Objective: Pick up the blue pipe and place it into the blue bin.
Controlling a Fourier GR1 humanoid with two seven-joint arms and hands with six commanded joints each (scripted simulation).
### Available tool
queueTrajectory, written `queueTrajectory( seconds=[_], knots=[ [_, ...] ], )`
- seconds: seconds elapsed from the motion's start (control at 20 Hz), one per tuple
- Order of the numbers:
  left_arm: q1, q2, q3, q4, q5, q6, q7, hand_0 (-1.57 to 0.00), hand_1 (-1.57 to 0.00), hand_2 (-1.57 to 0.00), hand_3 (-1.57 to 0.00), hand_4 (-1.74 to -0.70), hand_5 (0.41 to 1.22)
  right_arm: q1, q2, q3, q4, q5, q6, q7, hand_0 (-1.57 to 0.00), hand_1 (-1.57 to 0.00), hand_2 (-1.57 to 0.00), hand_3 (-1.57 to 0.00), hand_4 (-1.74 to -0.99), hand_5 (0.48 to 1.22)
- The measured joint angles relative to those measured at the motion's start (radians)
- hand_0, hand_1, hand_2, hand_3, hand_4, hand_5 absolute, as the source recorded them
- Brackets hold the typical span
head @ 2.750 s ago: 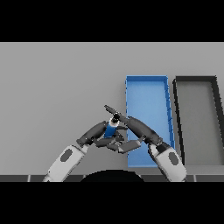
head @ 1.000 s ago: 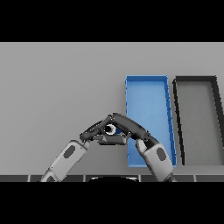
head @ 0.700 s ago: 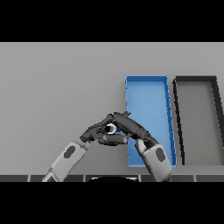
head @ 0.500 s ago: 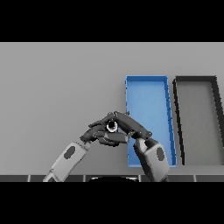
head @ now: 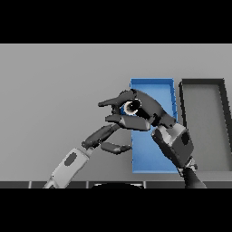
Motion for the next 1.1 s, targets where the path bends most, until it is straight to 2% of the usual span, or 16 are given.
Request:
queueTrajectory(
  seconds=[0.1,0.25,0.3,0.45,0.5,0.6,0.7,0.85,1.0,1.05,1.1],
  knots=[
    [0.012,0.010,-0.006,-0.019,-0.006,0.000,-0.018,0.00,0.00,0.00,0.00,-0.91,0.486,-0.075,-0.091,-0.052,0.045,-0.010,-0.092,0.001,-1.57,-1.57,-1.57,-1.57,-1.496,1.221],
    [0.018,0.013,-0.010,-0.013,-0.020,0.004,-0.022,0.00,0.00,0.00,0.00,-0.89,0.486,-0.100,-0.173,-0.126,0.116,0.032,-0.146,0.003,-1.57,-1.57,-1.57,-1.57,-1.498,1.221],
    [0.014,0.010,-0.011,-0.009,-0.028,0.011,-0.017,0.00,0.00,0.00,0.00,-0.89,0.485,-0.092,-0.209,-0.150,0.136,0.037,-0.140,0.003,-1.57,-1.57,-1.57,-1.57,-1.498,1.221],
    [0.014,0.020,0.000,-0.018,-0.012,0.003,-0.014,0.00,0.00,0.00,0.00,-0.89,0.482,0.006,-0.260,-0.206,0.178,0.047,-0.136,0.004,-1.57,-1.57,-1.57,-1.57,-1.498,1.221],
    [0.025,0.028,0.002,-0.021,-0.011,0.000,-0.034,0.00,0.00,0.00,0.00,-0.88,0.481,0.045,-0.257,-0.224,0.190,0.054,-0.134,0.004,-1.57,-1.57,-1.57,-1.57,-1.498,1.221],
    [0.011,0.027,0.010,-0.020,-0.006,0.003,-0.024,0.00,0.00,0.00,0.00,-0.88,0.482,0.127,-0.260,-0.255,0.220,0.070,-0.125,0.004,-1.57,-1.57,-1.57,-1.57,-1.499,1.221],
    [0.019,0.034,0.012,-0.027,-0.003,0.002,-0.026,0.00,0.00,0.00,0.00,-0.88,0.483,0.235,-0.260,-0.263,0.215,0.083,-0.134,0.004,-1.57,-1.57,-1.57,-1.57,-1.499,1.221],
    [0.012,0.028,0.002,-0.022,-0.016,0.005,-0.010,0.00,0.00,0.00,0.00,-0.87,0.481,0.375,-0.281,-0.223,0.217,0.097,-0.197,0.004,-1.57,-1.57,-1.57,-1.57,-1.499,1.221],
    [0.019,0.033,0.004,-0.021,-0.010,-0.001,-0.036,0.00,0.00,0.00,0.00,-0.87,0.479,0.486,-0.318,-0.151,0.226,0.079,-0.309,0.004,-1.57,-1.57,-1.57,-1.57,-1.499,1.221],
    [0.013,0.021,-0.003,-0.016,-0.012,0.000,-0.018,0.00,0.00,0.00,0.00,-0.88,0.479,0.521,-0.337,-0.115,0.230,0.065,-0.356,0.004,-1.57,-1.57,-1.57,-1.57,-1.499,1.221],
    [0.019,0.028,-0.002,-0.018,-0.011,-0.001,-0.020,0.00,0.00,0.00,0.00,-0.88,0.477,0.544,-0.377,-0.086,0.233,0.040,-0.392,0.004,-1.57,-1.57,-1.57,-1.28,-1.547,1.221]
  ],
)
